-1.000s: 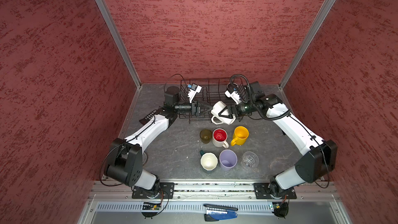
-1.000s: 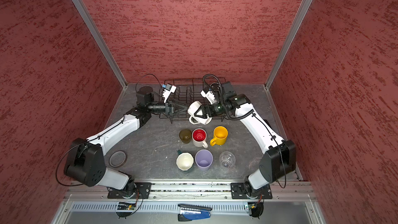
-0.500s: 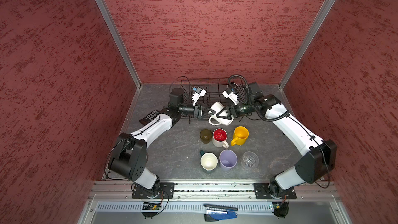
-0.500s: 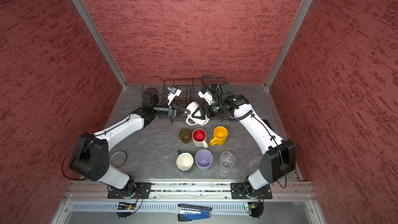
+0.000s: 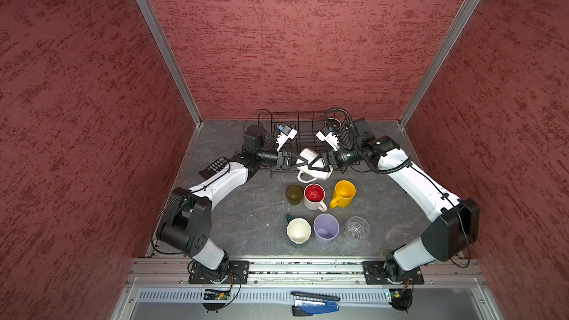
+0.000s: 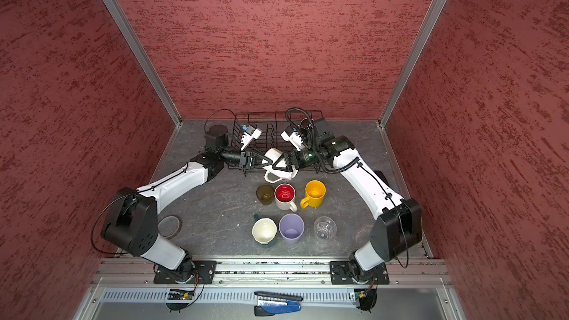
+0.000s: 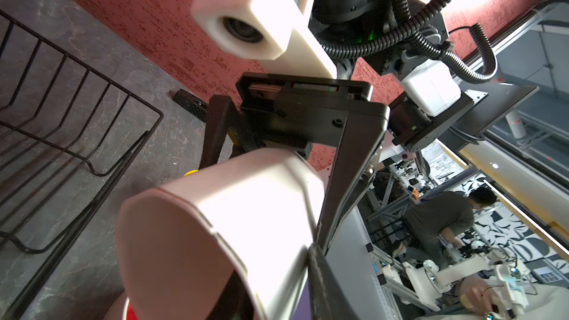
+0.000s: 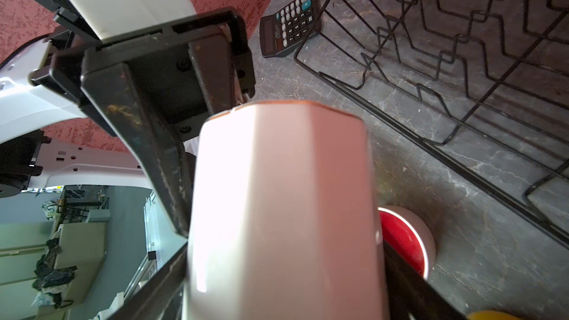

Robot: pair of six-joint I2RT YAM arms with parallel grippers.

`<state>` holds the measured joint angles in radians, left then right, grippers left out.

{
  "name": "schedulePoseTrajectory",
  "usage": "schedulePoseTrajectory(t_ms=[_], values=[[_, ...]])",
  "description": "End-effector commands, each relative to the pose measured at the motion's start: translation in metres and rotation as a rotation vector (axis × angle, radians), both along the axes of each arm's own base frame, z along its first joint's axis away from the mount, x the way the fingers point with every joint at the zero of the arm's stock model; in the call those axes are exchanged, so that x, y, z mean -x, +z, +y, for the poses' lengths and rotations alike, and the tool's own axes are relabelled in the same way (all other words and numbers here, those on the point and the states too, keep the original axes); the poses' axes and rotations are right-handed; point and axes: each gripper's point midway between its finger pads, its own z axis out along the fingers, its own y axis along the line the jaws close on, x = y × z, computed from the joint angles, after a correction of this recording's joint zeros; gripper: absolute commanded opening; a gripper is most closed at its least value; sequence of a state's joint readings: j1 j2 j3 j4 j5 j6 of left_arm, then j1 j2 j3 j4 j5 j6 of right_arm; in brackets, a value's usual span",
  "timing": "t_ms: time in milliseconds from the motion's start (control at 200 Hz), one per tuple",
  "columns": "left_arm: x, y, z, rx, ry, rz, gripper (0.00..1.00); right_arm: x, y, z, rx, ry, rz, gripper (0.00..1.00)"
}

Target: Load the cups into the dish rack

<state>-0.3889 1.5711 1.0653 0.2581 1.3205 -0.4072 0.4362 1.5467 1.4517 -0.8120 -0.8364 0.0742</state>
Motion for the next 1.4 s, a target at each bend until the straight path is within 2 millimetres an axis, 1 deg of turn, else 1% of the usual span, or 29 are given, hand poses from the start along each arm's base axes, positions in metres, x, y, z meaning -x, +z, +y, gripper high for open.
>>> schedulePoseTrajectory(t_ms=[0, 75, 125, 175, 205, 215, 265, 396, 411, 426, 451, 516, 716, 746, 786, 791, 801, 822, 962, 1042, 1122, 1257, 1373, 1398], values=[[0.004, 0.008, -0.004, 0.018, -0.043, -0.002, 0.23, 0.0, 0.023, 0.013, -0.086, 0.05, -0.072, 0.0], [0.007, 0.012, -0.003, 0.024, -0.048, 0.0, 0.1, -0.002, 0.026, 0.013, -0.093, 0.045, -0.076, 0.0], [0.007, 0.014, -0.001, 0.026, -0.042, -0.003, 0.0, -0.004, 0.028, 0.014, -0.098, 0.033, -0.077, 0.08], [0.008, 0.016, 0.001, 0.029, -0.037, -0.006, 0.0, -0.005, 0.031, 0.015, -0.104, 0.026, -0.081, 0.15], [0.008, 0.018, 0.002, 0.032, -0.03, -0.008, 0.0, -0.006, 0.032, 0.015, -0.107, 0.024, -0.077, 0.22], [0.008, 0.019, 0.003, 0.034, -0.026, -0.009, 0.0, -0.007, 0.033, 0.015, -0.11, 0.021, -0.078, 0.26], [0.008, 0.022, 0.005, 0.042, -0.008, -0.01, 0.0, -0.008, 0.035, 0.016, -0.118, 0.012, -0.076, 0.36], [0.007, 0.03, 0.014, 0.075, 0.045, -0.028, 0.0, -0.014, 0.033, 0.016, -0.12, -0.016, -0.074, 0.57], [0.006, 0.031, 0.015, 0.078, 0.051, -0.028, 0.0, -0.014, 0.033, 0.016, -0.117, -0.019, -0.073, 0.62], [0.007, 0.032, 0.016, 0.081, 0.054, -0.028, 0.0, -0.015, 0.033, 0.016, -0.116, -0.021, -0.075, 0.63], [0.007, 0.032, 0.017, 0.083, 0.064, -0.026, 0.0, -0.015, 0.034, 0.015, -0.114, -0.026, -0.081, 0.68], [0.006, 0.031, 0.021, 0.084, 0.094, -0.018, 0.0, -0.016, 0.035, 0.014, -0.11, -0.038, -0.089, 0.76], [0.005, 0.036, 0.03, 0.109, 0.173, -0.022, 0.0, -0.018, 0.055, 0.005, -0.129, -0.097, -0.15, 0.98], [0.004, 0.037, 0.032, 0.114, 0.19, -0.021, 0.0, -0.019, 0.057, 0.004, -0.135, -0.108, -0.155, 0.99], [0.004, 0.039, 0.034, 0.124, 0.21, -0.023, 0.0, -0.024, 0.055, 0.002, -0.143, -0.127, -0.148, 0.99], [0.004, 0.038, 0.035, 0.125, 0.212, -0.022, 0.0, -0.021, 0.061, 0.0, -0.151, -0.128, -0.16, 0.99], [0.003, 0.039, 0.035, 0.127, 0.218, -0.021, 0.0, -0.02, 0.064, -0.002, -0.158, -0.134, -0.168, 0.99], [0.003, 0.039, 0.037, 0.132, 0.229, -0.024, 0.0, -0.021, 0.068, -0.004, -0.167, -0.144, -0.176, 0.99], [0.0, 0.042, 0.046, 0.173, 0.315, -0.008, 0.0, -0.028, 0.085, -0.021, -0.241, -0.232, -0.21, 0.99], [-0.001, 0.045, 0.052, 0.207, 0.37, -0.007, 0.0, -0.03, 0.091, -0.03, -0.29, -0.262, -0.212, 0.99], [0.001, 0.049, 0.057, 0.246, 0.4, -0.009, 0.0, -0.03, 0.089, -0.033, -0.314, -0.265, -0.201, 0.99], [0.005, 0.058, 0.063, 0.305, 0.442, -0.031, 0.0, -0.031, 0.076, -0.031, -0.31, -0.261, -0.15, 0.99], [0.01, 0.065, 0.065, 0.335, 0.456, -0.056, 0.0, -0.027, 0.075, -0.025, -0.364, -0.228, -0.124, 0.99], [0.011, 0.064, 0.065, 0.332, 0.455, -0.053, 0.0, -0.026, 0.075, -0.024, -0.373, -0.221, -0.117, 0.99]])
